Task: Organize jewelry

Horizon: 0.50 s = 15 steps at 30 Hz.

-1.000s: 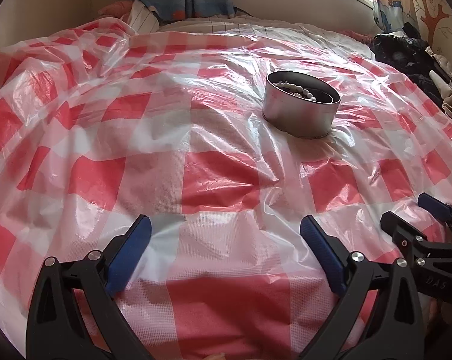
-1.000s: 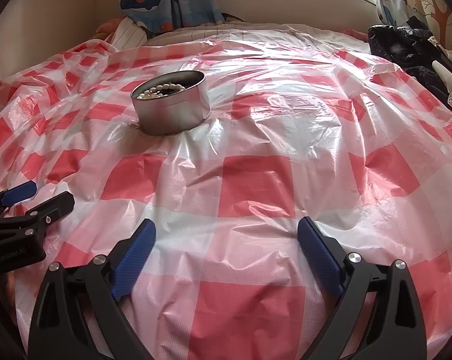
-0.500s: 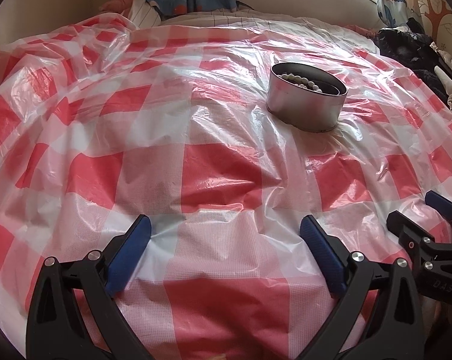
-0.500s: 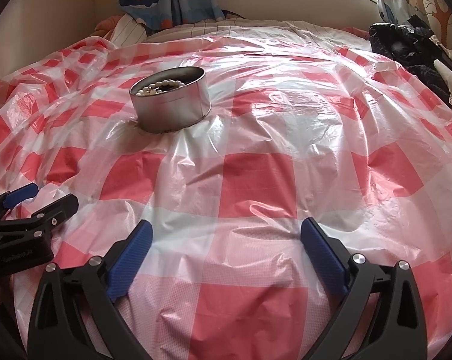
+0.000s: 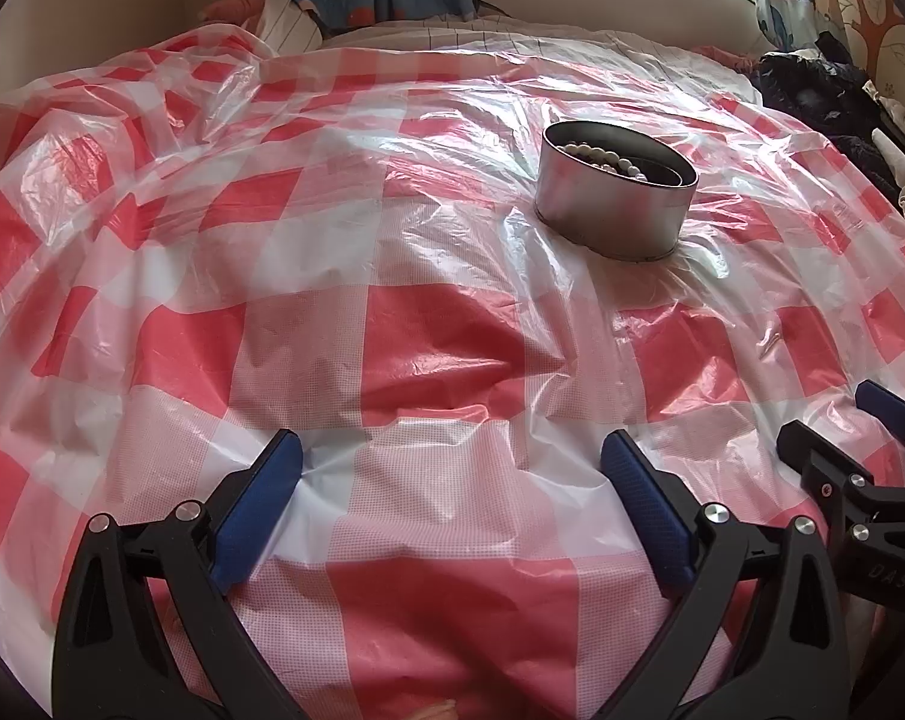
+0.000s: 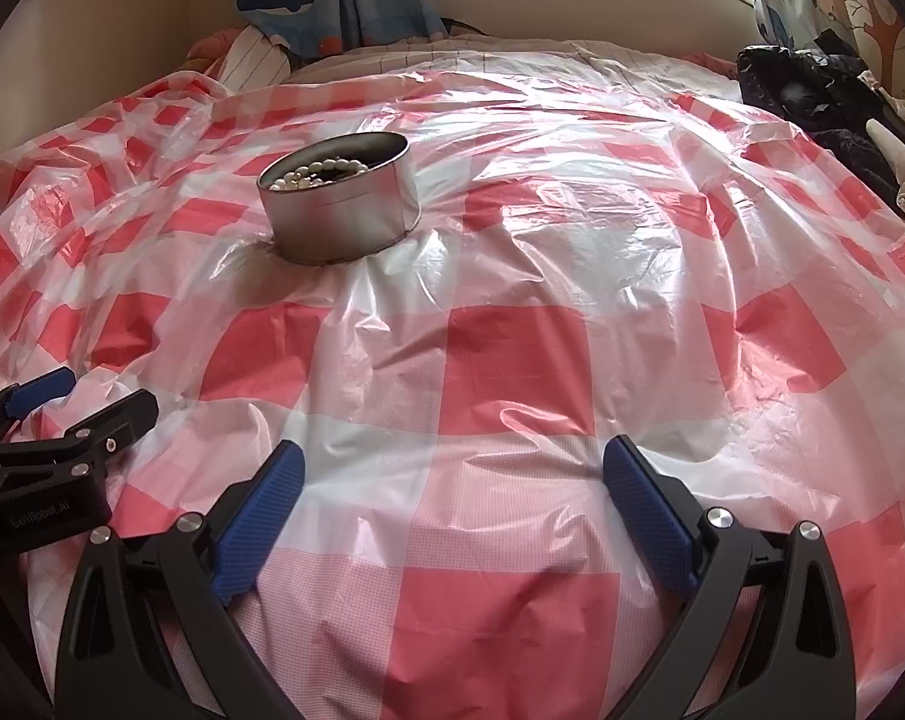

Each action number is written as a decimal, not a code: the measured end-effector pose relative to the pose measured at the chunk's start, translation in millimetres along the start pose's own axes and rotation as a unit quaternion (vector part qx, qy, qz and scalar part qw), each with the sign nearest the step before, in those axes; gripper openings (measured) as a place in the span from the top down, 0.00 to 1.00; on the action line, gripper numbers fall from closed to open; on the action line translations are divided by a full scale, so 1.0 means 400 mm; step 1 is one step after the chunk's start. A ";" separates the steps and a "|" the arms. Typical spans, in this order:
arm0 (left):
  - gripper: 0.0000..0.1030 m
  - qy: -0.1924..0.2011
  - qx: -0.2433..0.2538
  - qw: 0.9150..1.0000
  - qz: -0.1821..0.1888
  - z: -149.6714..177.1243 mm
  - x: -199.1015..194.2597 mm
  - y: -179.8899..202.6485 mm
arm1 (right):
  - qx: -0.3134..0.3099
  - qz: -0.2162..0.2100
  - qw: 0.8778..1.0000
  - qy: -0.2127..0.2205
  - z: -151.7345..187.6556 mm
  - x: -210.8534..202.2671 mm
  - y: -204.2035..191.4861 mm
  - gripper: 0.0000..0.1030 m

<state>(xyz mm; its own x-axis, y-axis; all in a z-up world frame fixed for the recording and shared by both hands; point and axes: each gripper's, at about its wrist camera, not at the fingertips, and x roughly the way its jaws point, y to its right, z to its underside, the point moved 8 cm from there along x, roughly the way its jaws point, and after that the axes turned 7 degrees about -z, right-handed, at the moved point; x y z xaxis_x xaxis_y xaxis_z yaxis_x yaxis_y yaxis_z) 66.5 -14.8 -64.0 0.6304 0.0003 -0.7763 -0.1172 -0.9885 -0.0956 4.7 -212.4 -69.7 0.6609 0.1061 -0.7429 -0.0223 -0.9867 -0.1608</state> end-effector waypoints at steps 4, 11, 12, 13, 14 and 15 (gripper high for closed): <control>0.07 -0.001 -0.001 1.000 0.001 0.002 0.002 -0.001 | 0.001 0.006 1.000 -0.003 0.002 0.001 0.003 0.07; 0.07 -0.001 -0.002 1.000 0.003 0.002 0.003 0.000 | 0.002 0.005 1.000 -0.001 0.001 -0.004 0.001 0.07; 0.07 -0.001 -0.001 1.000 0.003 0.002 0.003 0.000 | 0.002 0.005 1.000 -0.001 0.001 -0.004 0.001 0.07; 0.07 -0.001 -0.001 1.000 0.003 0.002 0.003 -0.001 | 0.001 0.006 1.000 -0.001 0.001 -0.004 0.001 0.07; 0.07 -0.001 -0.002 1.000 0.003 0.002 0.003 0.000 | 0.001 0.006 1.000 -0.001 0.000 -0.003 0.001 0.07; 0.07 -0.001 -0.002 1.000 0.003 0.002 0.003 -0.001 | 0.001 0.006 1.000 -0.001 0.000 -0.003 0.001 0.07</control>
<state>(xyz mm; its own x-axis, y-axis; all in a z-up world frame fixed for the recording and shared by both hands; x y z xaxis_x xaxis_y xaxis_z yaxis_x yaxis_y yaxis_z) 66.6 -14.3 -65.4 0.6285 -0.0054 -0.7778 -0.1186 -0.9890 -0.0889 3.9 -212.8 -68.9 0.6590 0.0951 -0.7461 -0.0318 -0.9876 -0.1540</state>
